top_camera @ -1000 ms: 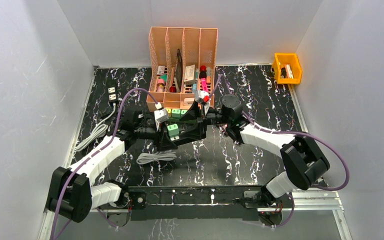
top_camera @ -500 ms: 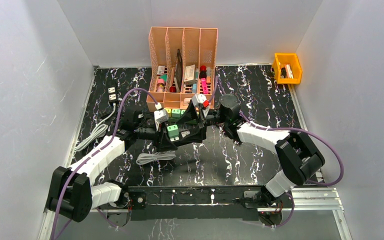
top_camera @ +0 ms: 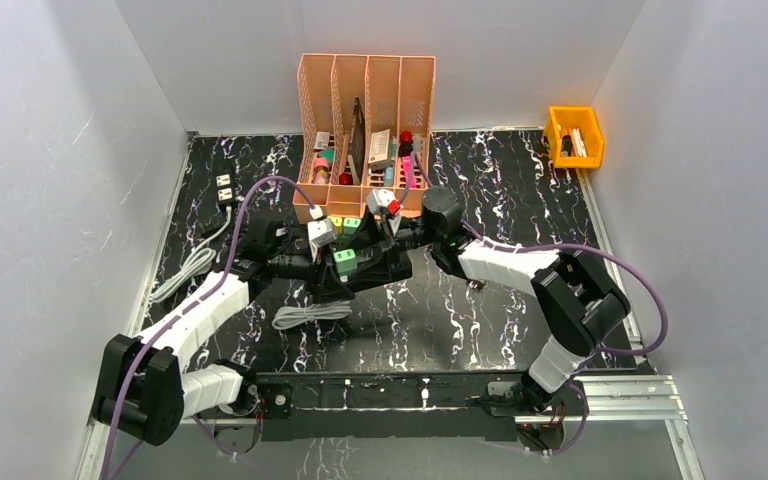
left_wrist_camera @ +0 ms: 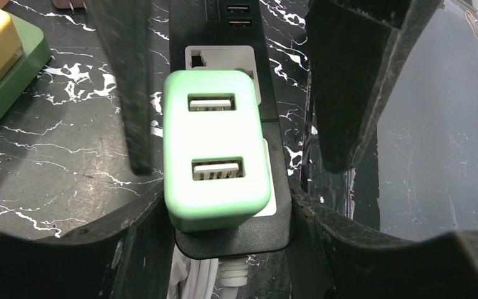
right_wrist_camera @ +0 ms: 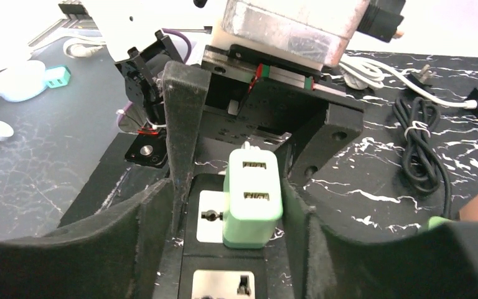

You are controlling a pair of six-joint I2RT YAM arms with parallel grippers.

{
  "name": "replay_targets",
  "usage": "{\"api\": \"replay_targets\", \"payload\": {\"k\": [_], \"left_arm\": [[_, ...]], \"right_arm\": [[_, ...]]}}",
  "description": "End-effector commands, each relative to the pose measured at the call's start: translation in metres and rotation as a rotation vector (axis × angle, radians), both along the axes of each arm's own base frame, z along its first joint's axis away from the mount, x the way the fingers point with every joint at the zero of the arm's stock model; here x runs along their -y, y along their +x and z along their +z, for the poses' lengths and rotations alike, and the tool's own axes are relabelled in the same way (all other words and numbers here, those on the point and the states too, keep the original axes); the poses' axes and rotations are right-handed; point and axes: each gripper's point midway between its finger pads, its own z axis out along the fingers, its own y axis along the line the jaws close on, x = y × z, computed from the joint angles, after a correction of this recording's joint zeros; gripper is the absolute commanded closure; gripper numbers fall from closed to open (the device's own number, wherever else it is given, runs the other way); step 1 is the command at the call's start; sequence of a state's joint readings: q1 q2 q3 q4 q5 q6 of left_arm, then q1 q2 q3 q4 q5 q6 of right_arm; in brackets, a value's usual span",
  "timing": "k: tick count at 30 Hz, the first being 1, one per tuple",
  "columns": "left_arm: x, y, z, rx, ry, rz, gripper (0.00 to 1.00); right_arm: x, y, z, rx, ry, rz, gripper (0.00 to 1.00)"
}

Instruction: Pull the plug off the socket

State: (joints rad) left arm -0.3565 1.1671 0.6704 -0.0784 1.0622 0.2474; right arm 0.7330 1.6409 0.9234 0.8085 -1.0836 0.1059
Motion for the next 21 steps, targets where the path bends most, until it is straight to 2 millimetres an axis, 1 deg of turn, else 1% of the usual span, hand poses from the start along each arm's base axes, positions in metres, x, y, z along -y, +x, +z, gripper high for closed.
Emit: {"api": "replay_targets", "payload": {"k": [1,2,3,4,5,6,8,9,11,12,13,14,15,16,17,18,19,20,21], "left_arm": [[0.004,0.003,0.028,0.132,-0.064,-0.036,1.0],[0.004,0.004,0.028,0.13,-0.061,-0.032,1.0],[0.004,0.005,0.028,0.132,-0.059,-0.029,1.0],[0.004,0.005,0.027,0.131,-0.057,-0.026,1.0],[0.003,0.005,0.027,0.133,-0.056,-0.024,1.0],[0.004,0.005,0.027,0.132,-0.056,-0.023,1.0],[0.004,0.004,0.026,0.124,-0.058,-0.028,1.0],[0.004,0.004,0.026,0.118,-0.058,-0.028,1.0],[0.004,0.004,0.026,0.113,-0.058,-0.027,1.0],[0.004,0.004,0.026,0.112,-0.058,-0.026,1.0],[0.004,0.004,0.026,0.112,-0.059,-0.027,1.0],[0.004,0.005,0.026,0.112,-0.058,-0.026,1.0],[0.004,0.005,0.026,0.112,-0.057,-0.026,1.0],[0.004,0.006,0.025,0.112,-0.056,-0.024,1.0],[0.004,0.006,0.025,0.111,-0.056,-0.025,1.0],[0.005,0.006,0.026,0.111,-0.056,-0.025,1.0],[0.005,0.007,0.025,0.11,-0.055,-0.026,1.0],[0.005,0.007,0.025,0.11,-0.054,-0.023,1.0],[0.004,0.007,0.026,0.115,-0.053,-0.02,1.0]], "right_arm": [[-0.013,0.003,0.019,0.036,0.023,0.044,0.38],[-0.014,0.003,0.018,0.034,0.013,0.056,0.49],[-0.016,0.002,0.017,0.038,0.006,0.062,0.64],[-0.017,0.004,0.018,0.044,-0.001,0.066,0.87],[-0.018,0.004,0.018,0.05,-0.008,0.07,1.0],[-0.018,0.004,0.016,0.045,-0.025,0.077,1.0],[-0.017,0.003,0.02,0.066,-0.023,0.084,1.0],[-0.018,0.006,0.025,0.083,-0.013,0.054,1.0],[-0.019,0.029,0.039,0.167,0.017,-0.144,1.0],[-0.017,0.037,0.05,0.272,0.058,-0.266,1.0],[-0.013,0.041,0.055,0.386,0.086,-0.383,1.0],[-0.007,0.04,0.062,0.517,0.119,-0.457,1.0],[-0.003,0.039,0.066,0.558,0.137,-0.488,1.0],[-0.002,0.042,0.067,0.521,0.112,-0.48,1.0],[0.0,0.044,0.066,0.417,0.067,-0.421,1.0],[0.0,0.041,0.067,0.265,0.058,-0.301,1.0],[0.008,0.037,0.076,0.113,0.083,-0.171,1.0],[0.014,0.031,0.086,-0.003,0.118,-0.06,1.0],[0.02,0.024,0.093,-0.078,0.153,0.002,1.0]]}}
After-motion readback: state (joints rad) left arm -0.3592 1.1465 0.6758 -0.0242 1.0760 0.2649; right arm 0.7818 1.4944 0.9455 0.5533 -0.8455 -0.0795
